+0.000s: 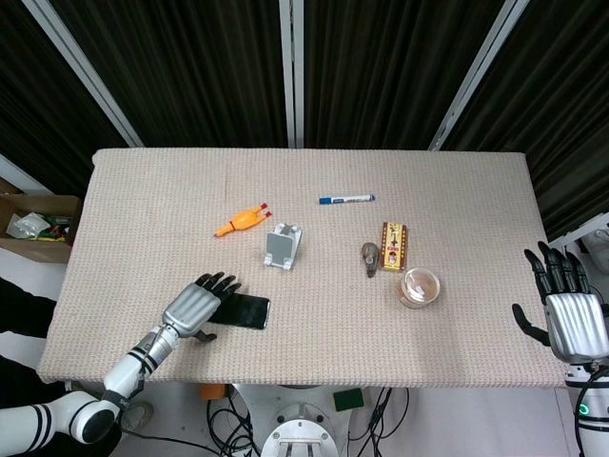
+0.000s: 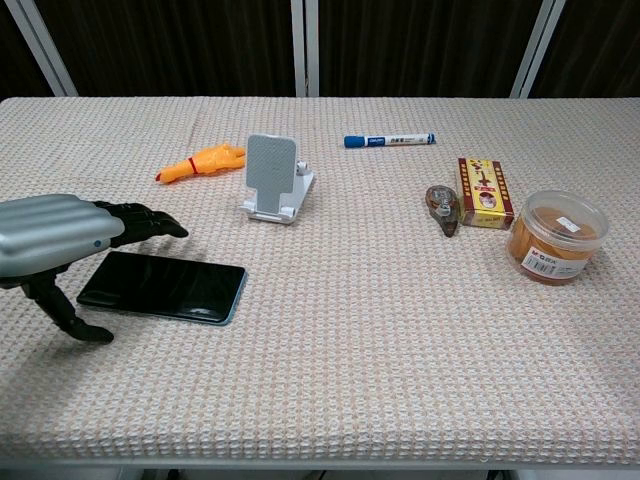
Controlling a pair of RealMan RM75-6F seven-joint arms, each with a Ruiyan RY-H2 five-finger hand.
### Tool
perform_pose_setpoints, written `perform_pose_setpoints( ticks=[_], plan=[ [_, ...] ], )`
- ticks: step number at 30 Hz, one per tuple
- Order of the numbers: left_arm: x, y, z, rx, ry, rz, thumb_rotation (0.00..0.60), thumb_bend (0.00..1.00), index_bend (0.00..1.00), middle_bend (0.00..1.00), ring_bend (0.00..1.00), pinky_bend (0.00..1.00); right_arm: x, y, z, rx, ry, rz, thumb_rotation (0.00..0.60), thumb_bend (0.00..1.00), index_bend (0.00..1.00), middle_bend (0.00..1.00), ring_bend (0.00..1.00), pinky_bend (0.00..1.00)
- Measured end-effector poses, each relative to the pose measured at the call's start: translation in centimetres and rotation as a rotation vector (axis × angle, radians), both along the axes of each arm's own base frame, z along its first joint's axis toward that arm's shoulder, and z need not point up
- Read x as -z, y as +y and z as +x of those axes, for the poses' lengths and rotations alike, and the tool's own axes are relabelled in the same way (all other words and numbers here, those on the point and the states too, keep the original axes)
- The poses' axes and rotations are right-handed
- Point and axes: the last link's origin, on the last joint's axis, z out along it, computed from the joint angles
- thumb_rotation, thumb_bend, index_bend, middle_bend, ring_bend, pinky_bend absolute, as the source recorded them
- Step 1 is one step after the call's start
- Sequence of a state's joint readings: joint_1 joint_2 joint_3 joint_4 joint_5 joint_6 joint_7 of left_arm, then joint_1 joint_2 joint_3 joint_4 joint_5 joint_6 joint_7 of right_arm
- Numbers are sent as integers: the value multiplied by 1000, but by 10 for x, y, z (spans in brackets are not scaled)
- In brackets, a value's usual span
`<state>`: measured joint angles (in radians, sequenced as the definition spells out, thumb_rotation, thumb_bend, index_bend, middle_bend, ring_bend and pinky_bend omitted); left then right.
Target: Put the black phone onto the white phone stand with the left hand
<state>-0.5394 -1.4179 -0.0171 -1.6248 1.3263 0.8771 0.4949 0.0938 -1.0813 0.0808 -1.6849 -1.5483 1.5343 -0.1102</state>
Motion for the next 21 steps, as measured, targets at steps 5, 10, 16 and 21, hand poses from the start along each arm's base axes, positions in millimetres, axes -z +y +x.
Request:
perform_pose_setpoints(
  ticks=[5, 10, 16, 21],
  plan=[
    [0, 2, 0, -16, 16, -2, 536, 113, 67, 48, 11, 144, -1, 1, 0, -2, 0, -4, 600, 335, 0, 0, 0, 0],
    [0, 2, -1, -28, 33, -4, 537, 125, 84, 50, 11, 144, -1, 2, 0, -5, -1, -4, 600, 336, 0, 0, 0, 0],
    [0, 3, 0, -40, 50, -14, 536, 153, 126, 83, 11, 144, -1, 3, -1, -5, -5, -8, 600, 338, 0, 0, 0, 0],
    [1, 5, 1, -48, 55, -15, 541, 154, 141, 83, 11, 144, -2, 3, -2, -5, -8, -17, 600, 340, 0, 0, 0, 0]
  ],
)
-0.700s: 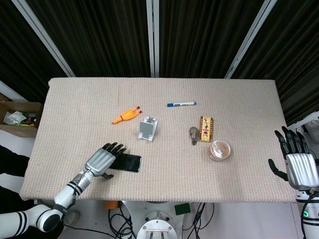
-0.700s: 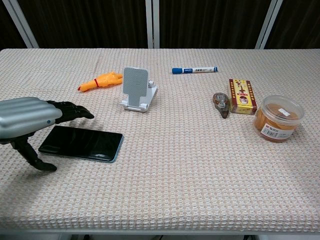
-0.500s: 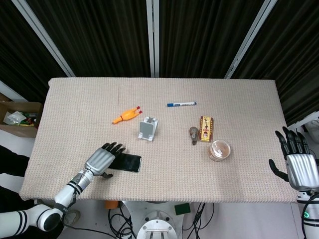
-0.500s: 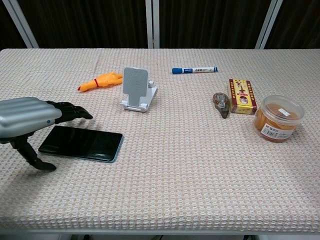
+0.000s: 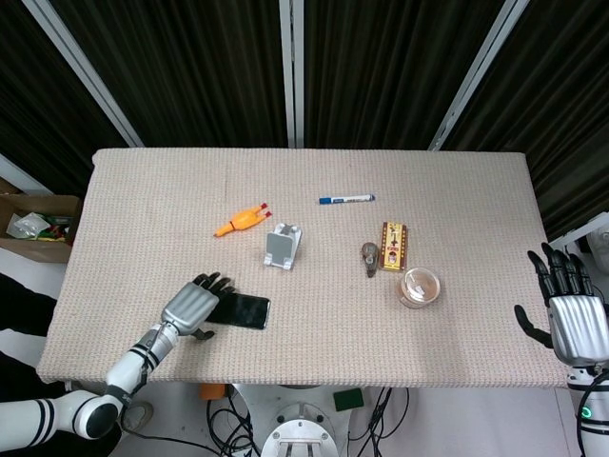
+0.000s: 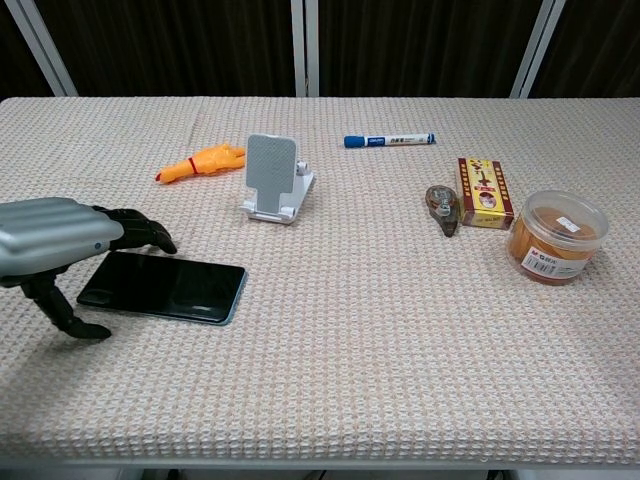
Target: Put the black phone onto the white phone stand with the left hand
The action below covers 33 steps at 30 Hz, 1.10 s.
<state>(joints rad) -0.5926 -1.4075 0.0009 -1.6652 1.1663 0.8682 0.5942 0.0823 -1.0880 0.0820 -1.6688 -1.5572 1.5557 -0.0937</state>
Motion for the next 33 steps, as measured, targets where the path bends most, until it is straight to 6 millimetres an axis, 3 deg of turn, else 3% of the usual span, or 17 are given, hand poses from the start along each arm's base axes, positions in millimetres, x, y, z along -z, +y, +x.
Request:
perform_pose_setpoints(
  ticks=[16, 19, 26, 33],
  plan=[
    [-2, 11, 12, -12, 8, -20, 537, 170, 178, 83, 11, 144, 3, 0, -2, 11, 4, 8, 600, 346, 0, 0, 0, 0],
    [0, 12, 12, -23, 6, -23, 527, 231, 212, 82, 12, 144, 3, 0, -3, 12, 4, 10, 600, 346, 0, 0, 0, 0],
    [2, 14, 10, -19, 39, -13, 472, 236, 213, 81, 11, 144, 2, 0, -4, 17, 6, 7, 600, 353, 0, 0, 0, 0],
    [5, 14, 8, 2, 70, -5, 490, 236, 240, 70, 11, 144, 4, 0, -5, 22, 6, 8, 600, 366, 0, 0, 0, 0]
  ],
)
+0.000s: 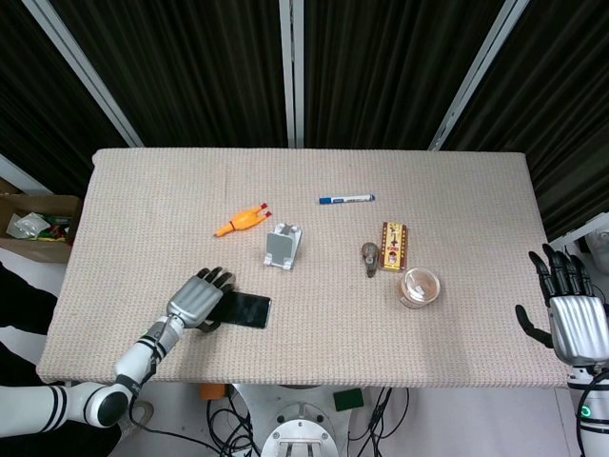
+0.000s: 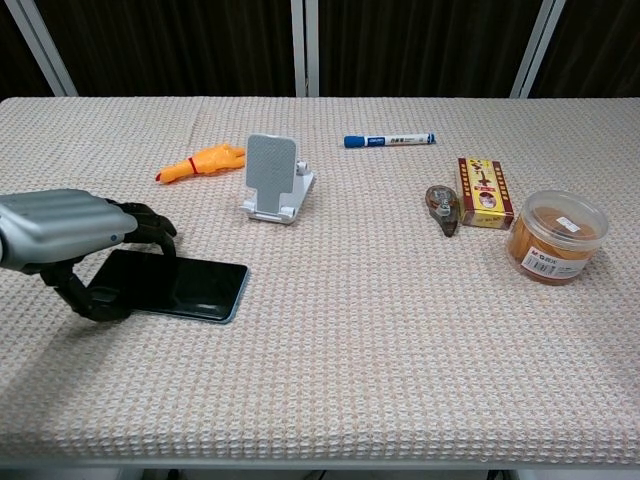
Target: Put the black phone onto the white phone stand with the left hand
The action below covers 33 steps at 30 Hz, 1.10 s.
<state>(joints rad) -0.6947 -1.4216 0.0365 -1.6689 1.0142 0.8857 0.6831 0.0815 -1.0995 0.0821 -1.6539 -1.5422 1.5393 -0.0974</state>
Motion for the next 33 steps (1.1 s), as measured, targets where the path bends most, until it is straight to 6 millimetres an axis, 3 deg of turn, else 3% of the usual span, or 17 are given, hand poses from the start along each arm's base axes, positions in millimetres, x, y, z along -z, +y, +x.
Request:
perform_pose_setpoints(
  ticks=[5, 13, 21, 33],
  plan=[
    [0, 1, 0, 7, -1, 4, 592, 238, 440, 73, 11, 144, 0, -1, 0, 1, 1, -2, 600, 370, 0, 0, 0, 0],
    [-1, 1, 4, 33, -54, 22, 600, 292, 630, 180, 23, 146, 1, -1, 0, 5, 3, -1, 600, 371, 0, 0, 0, 0],
    [-7, 1, 4, 63, -134, 49, 600, 299, 665, 341, 88, 167, 1, 0, 1, 4, 3, 1, 600, 371, 0, 0, 0, 0],
    [-13, 3, 2, 99, -218, 67, 600, 343, 711, 626, 424, 457, 1, 1, 1, -1, 1, -1, 600, 371, 0, 0, 0, 0]
  ],
)
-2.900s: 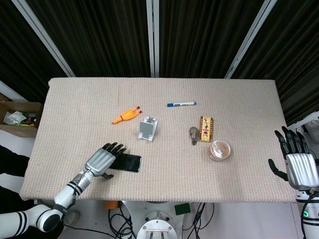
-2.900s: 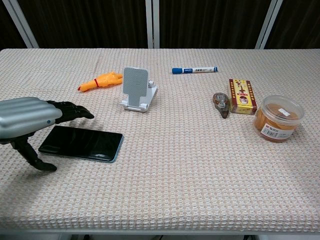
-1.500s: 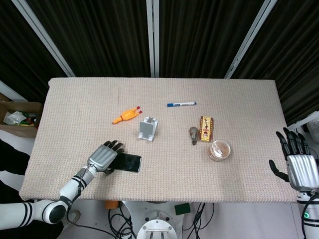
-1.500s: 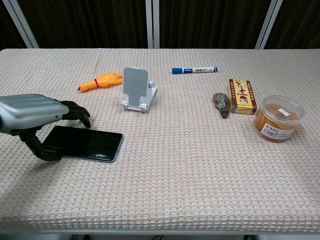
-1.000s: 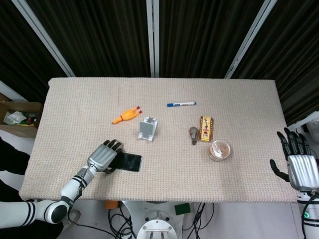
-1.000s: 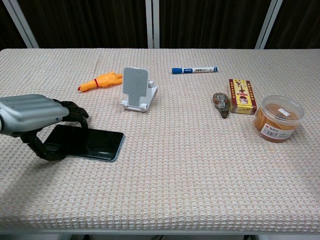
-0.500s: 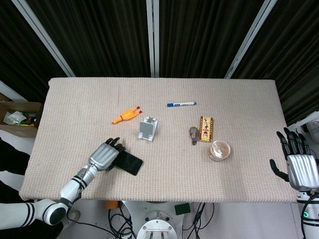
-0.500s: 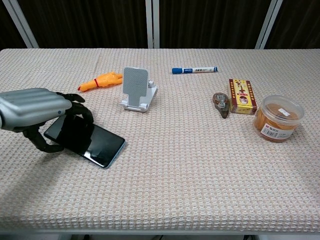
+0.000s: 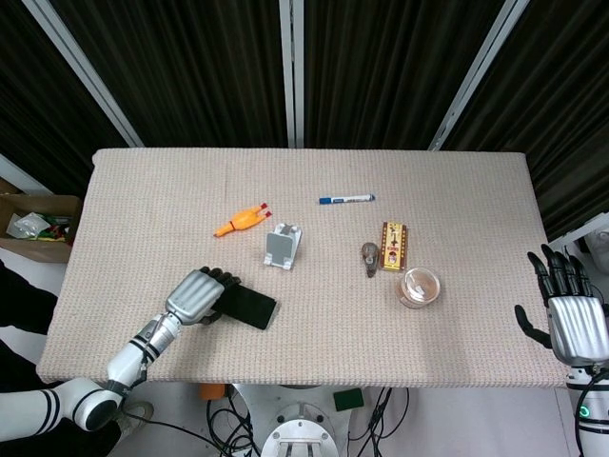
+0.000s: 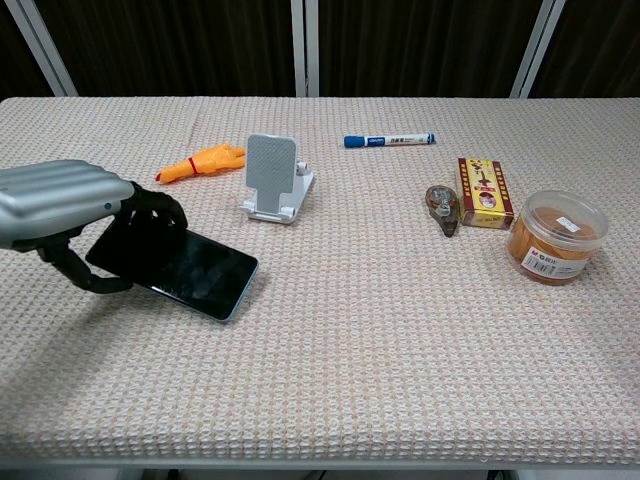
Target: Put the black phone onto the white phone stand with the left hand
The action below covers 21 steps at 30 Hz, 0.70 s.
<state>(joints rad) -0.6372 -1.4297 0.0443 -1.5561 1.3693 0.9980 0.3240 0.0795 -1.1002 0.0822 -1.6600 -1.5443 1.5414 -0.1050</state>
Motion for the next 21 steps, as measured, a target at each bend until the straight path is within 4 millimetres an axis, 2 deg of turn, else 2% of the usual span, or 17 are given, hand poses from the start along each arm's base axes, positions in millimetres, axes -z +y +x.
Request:
perform_pose_setpoints(
  ticks=[6, 9, 16, 21],
  plan=[
    [-9, 4, 0, 18, -28, 7, 600, 380, 718, 657, 456, 473, -3, 1, 0, -5, 0, -11, 600, 371, 0, 0, 0, 0],
    [-20, 10, 4, 73, -25, 46, 600, 381, 717, 658, 457, 473, -6, 1, 1, -8, 2, -21, 600, 371, 0, 0, 0, 0],
    [-64, 41, 34, 393, 90, 260, 600, 347, 718, 658, 479, 497, -10, 4, 3, -20, -5, -36, 600, 362, 0, 0, 0, 0],
    [-86, 57, 53, 642, 159, 382, 600, 326, 723, 659, 505, 514, -11, 6, 1, -25, -9, -44, 600, 359, 0, 0, 0, 0]
  ],
)
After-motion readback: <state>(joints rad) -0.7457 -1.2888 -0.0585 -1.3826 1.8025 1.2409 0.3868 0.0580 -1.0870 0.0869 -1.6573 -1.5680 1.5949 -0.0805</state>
